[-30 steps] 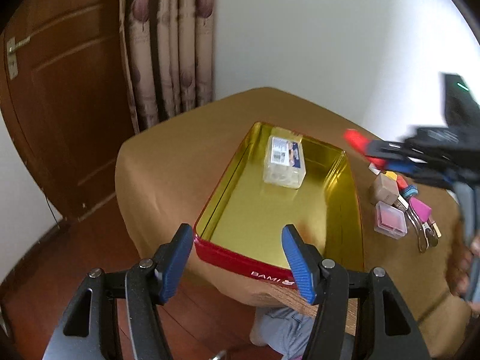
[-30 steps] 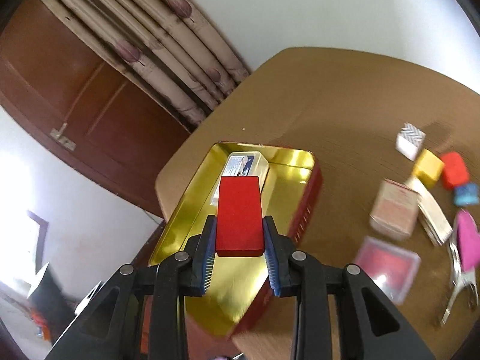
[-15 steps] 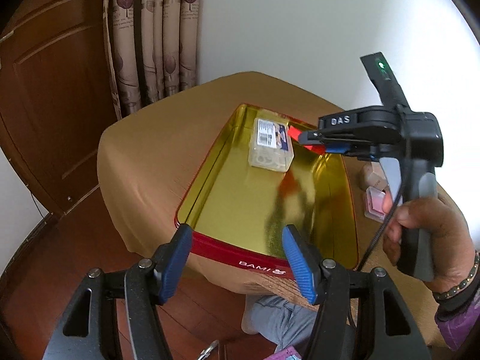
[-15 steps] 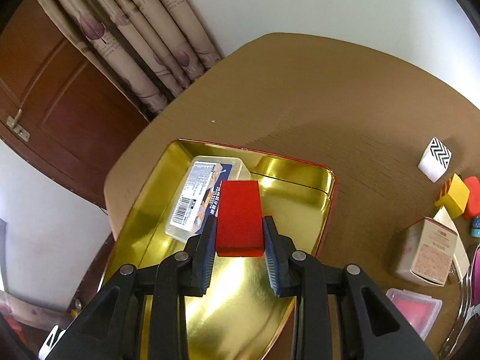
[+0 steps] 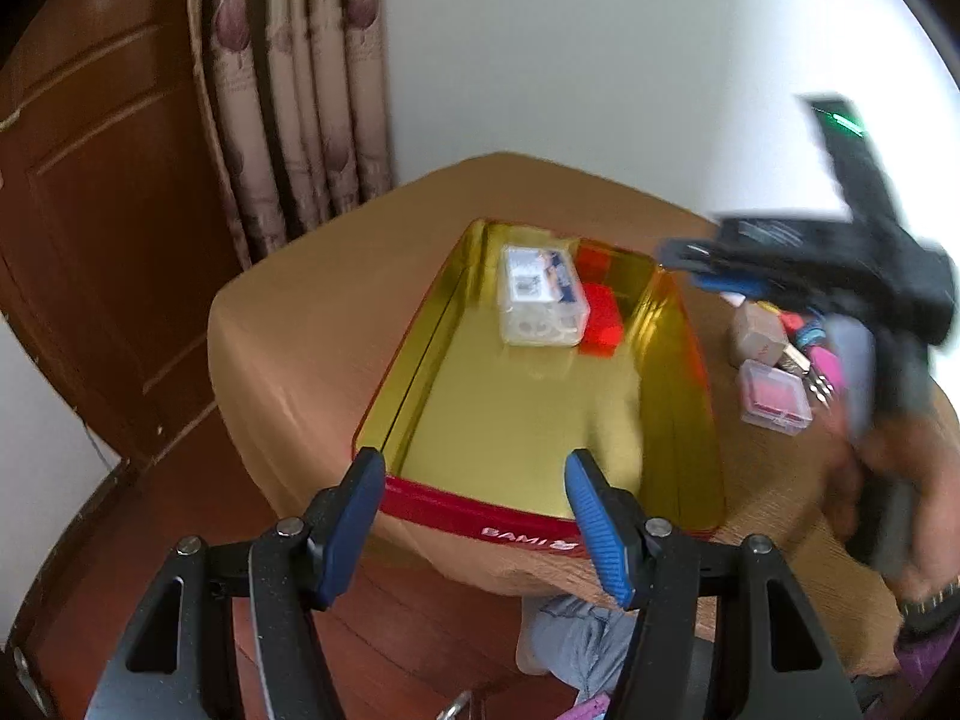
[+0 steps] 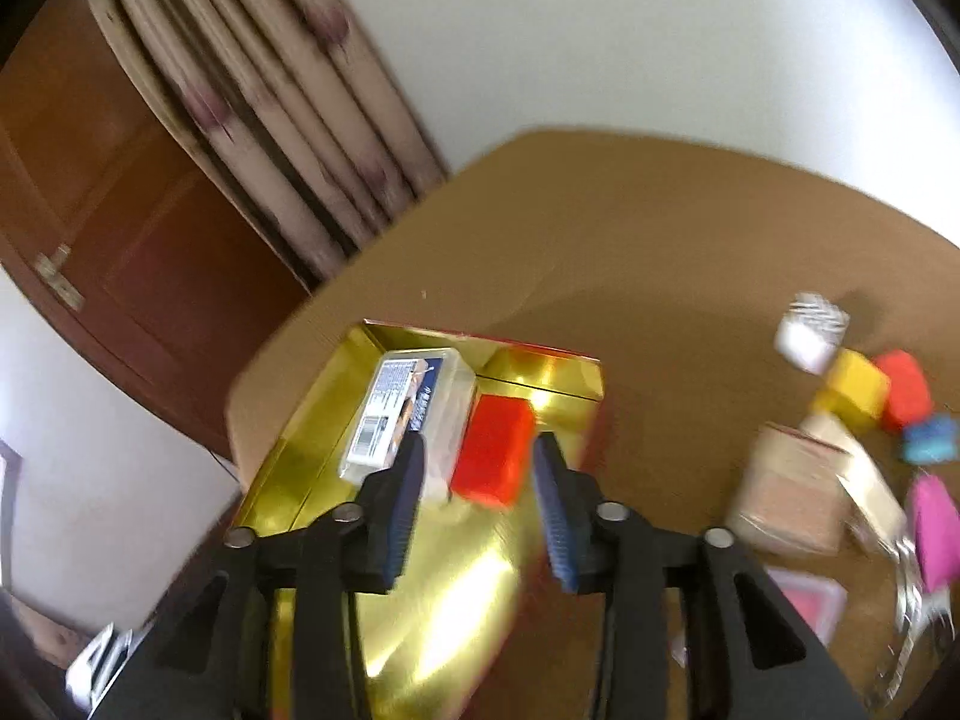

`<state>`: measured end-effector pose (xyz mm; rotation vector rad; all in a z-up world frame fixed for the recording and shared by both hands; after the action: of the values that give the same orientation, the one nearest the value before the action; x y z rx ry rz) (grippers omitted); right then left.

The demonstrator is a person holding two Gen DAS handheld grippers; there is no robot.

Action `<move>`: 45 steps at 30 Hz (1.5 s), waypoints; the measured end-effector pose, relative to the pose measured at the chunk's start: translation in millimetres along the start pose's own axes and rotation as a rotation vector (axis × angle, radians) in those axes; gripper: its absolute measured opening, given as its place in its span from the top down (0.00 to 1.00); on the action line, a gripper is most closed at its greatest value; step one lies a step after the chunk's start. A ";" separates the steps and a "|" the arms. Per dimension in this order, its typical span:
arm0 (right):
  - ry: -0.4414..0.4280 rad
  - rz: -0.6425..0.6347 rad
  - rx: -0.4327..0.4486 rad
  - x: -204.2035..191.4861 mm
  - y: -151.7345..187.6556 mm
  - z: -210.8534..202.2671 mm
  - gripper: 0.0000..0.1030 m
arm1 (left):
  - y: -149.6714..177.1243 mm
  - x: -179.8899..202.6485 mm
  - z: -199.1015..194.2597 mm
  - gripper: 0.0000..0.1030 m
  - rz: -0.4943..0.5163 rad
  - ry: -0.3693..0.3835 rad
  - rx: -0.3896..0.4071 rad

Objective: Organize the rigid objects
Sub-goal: 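Lower the red block into the tin and open the right gripper, then move the left gripper to the clear pink-filled box and grasp it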

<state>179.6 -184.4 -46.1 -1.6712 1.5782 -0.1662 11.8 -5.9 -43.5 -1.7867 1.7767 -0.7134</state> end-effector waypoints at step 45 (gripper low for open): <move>0.405 0.177 0.142 264.2 151.4 -190.6 0.15 | -45.1 240.0 134.9 0.32 0.356 0.297 -0.335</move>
<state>3.6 -487.4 -125.4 -1.4392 1.9531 -0.5390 137.6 -246.1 -108.8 -1.5513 2.4566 -0.5818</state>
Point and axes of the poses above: each gripper's, at about its wrist camera, not at the fingertips, and z roughly the way its jaws point, x to its right, y to its underside, the point moved 4 cm from there along z, roughly the way its jaws point, and after that the axes turned 1 degree about z, right-handed, at the moved point
